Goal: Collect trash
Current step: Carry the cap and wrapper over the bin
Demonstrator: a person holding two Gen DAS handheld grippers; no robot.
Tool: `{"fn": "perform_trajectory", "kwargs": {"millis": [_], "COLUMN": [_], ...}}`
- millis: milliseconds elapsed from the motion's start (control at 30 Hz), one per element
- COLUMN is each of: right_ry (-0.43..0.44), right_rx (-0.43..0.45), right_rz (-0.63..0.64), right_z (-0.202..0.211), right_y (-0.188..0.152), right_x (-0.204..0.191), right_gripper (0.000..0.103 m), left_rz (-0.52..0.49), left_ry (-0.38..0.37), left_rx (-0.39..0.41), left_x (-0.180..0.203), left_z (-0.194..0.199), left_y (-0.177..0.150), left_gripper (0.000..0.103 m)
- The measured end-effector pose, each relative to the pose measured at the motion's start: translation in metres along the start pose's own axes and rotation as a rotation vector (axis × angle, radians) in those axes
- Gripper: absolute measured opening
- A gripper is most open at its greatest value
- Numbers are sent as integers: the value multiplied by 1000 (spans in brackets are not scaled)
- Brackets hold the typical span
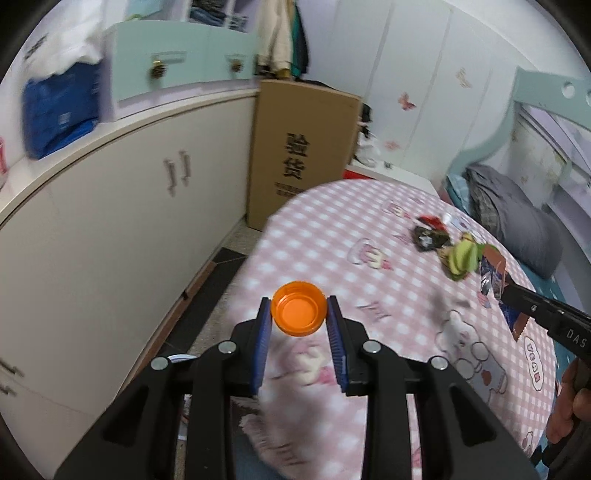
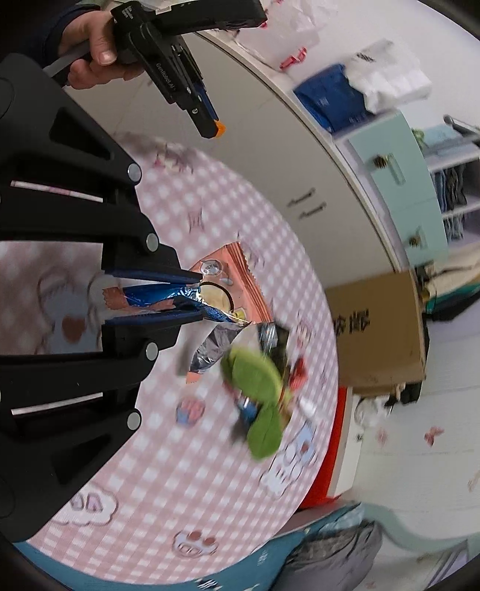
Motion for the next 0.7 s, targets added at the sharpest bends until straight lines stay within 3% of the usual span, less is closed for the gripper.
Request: {"fn": "perform_trajectory", "kwargs": {"millis": [300,500,700], "right_ry": [177,323,358], "right_rx": [-36,-146,-308], "right_rz": [190,272,358], "right_z": [-38,-92,-167], "right_y": [24,19,-10], "right_x": [-125,-217,-291], "right_gripper": [15,15,15], "left_rz": [151,242,310], "left_ry": [131,215,237], "left_rx": [27,-2,-93], "left_x": [-105,-175,-233], "left_z": [30,28,-8], "left_y": [-17,-37,-67], "left_gripper": [29,29,29]}}
Point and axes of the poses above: each gripper's, at about its wrist camera, not at the fingertips, and z roughly against the way its jaws point, x to its right, y to its top, the point moved 3 cm from there along -z, roughly the way its jaws point, and after that the axes turned 2 degrees about -x, right-handed, at the moved point
